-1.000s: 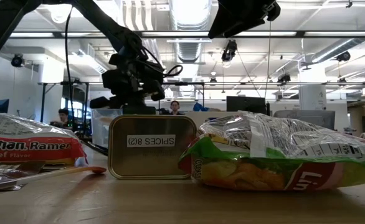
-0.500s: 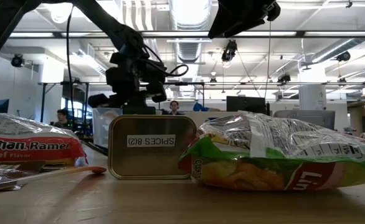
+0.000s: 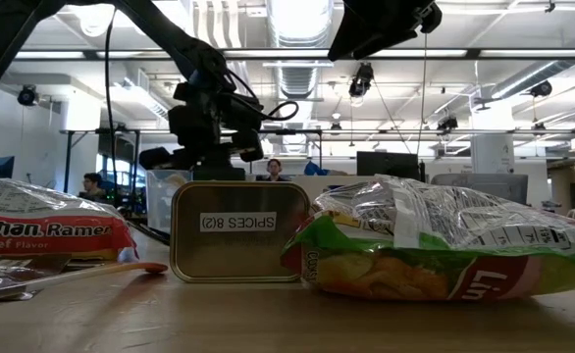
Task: Pick & Place Food Item
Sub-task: Put the yellow spoon into the transparent bin
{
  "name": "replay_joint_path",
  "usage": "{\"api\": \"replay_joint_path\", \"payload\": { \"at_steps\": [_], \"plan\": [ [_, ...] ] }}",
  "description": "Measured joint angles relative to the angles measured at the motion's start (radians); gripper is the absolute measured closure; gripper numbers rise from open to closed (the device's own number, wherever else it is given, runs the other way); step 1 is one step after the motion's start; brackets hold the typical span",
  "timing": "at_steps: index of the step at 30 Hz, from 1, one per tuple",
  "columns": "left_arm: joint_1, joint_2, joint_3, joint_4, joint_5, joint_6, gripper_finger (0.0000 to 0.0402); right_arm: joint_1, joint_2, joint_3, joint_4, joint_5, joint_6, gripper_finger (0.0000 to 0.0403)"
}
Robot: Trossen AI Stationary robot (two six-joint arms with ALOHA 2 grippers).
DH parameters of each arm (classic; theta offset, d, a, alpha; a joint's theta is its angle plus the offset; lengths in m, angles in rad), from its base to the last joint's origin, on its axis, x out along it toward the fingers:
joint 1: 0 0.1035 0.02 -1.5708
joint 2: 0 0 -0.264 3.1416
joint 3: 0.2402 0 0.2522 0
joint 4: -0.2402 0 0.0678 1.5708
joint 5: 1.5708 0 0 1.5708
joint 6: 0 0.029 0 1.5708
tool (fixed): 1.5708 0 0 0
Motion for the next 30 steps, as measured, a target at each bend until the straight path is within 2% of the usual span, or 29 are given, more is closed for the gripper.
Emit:
{"api": "replay_joint_path", "payload": {
  "at_steps": [6,15,18,24,30],
  "plan": [
    [-0.015,0.0,0.0,0.007,-0.003,-0.044,0.033,0.0,0.0,0.0,0.0,0.0,0.0,0.011],
    [-0.027,0.0,-0.001,0.015,-0.052,-0.076,0.0216,0.0,0.0,0.0,0.0,0.0,0.0,0.011],
    [-0.027,0.0,-0.005,0.021,-0.061,-0.075,0.0193,0.0,0.0,0.0,0.0,0.0,0.0,0.011],
    [-0.031,-0.001,-0.007,0.033,-0.063,-0.072,0.0192,0.0,0.0,0.0,0.0,0.0,0.0,0.011],
    [-0.036,-0.001,-0.007,0.038,-0.063,-0.071,0.0218,0.0,0.0,0.0,0.0,0.0,0.0,0.011]
  ]
}}
